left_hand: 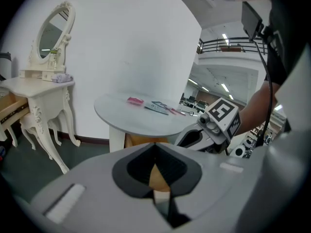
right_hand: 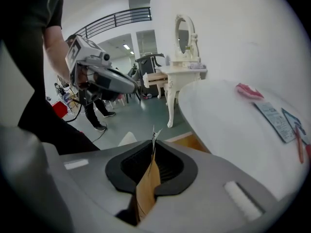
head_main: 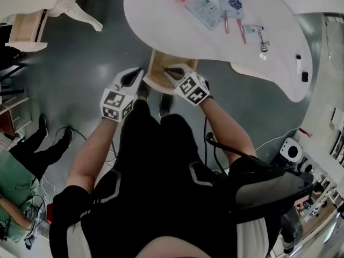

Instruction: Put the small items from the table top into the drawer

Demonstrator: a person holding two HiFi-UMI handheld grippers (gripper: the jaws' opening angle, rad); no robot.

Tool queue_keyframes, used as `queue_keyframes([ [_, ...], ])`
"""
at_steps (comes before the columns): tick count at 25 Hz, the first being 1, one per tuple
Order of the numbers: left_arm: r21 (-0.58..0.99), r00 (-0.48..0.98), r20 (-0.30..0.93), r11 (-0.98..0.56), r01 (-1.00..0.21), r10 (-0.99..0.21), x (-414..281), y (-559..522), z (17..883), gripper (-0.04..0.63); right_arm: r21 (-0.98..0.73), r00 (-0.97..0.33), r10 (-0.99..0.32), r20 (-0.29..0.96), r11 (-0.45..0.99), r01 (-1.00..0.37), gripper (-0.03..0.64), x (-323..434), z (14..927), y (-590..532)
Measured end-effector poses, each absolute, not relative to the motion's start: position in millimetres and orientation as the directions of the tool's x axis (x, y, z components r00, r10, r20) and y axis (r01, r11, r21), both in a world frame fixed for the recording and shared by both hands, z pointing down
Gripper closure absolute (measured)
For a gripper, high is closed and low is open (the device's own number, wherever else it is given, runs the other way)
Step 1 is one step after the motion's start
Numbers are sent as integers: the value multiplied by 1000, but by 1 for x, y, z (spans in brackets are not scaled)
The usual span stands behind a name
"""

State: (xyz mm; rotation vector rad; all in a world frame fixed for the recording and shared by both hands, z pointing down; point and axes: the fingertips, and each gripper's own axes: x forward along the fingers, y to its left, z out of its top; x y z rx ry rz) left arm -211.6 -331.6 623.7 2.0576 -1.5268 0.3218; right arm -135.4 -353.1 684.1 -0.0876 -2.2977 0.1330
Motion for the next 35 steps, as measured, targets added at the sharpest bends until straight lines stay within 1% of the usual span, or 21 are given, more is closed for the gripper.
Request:
queue_keyframes([
  [4, 254, 310, 520, -202, -946, -796, -217, -334, 644, 595, -129, -585, 123, 802, 991, 31, 594, -133, 726, -355],
  [9, 286, 347, 554, -218, -933, -757, -218, -336, 669, 595, -148, -502, 166, 849, 986, 75, 594, -137, 767, -352],
  [15, 301, 359, 581, -217, -929, -730, -220, -338, 690, 595, -140, -407, 199, 891, 976, 169, 594, -142, 806, -348],
  [19, 302, 362, 585, -219, -928, -726, -219, -337, 696, 595, -138, -362, 197, 911, 973, 183, 594, -147, 827, -345],
  [25, 307, 335, 578, -182, -934, -744, -220, -335, 703, 595, -130, -294, 186, 938, 971, 199, 594, -146, 855, -346],
  [35, 312, 301, 573, -137, -940, -762, -228, -317, 709, 595, -118, -233, 168, 958, 969, 216, 592, -146, 891, -341],
])
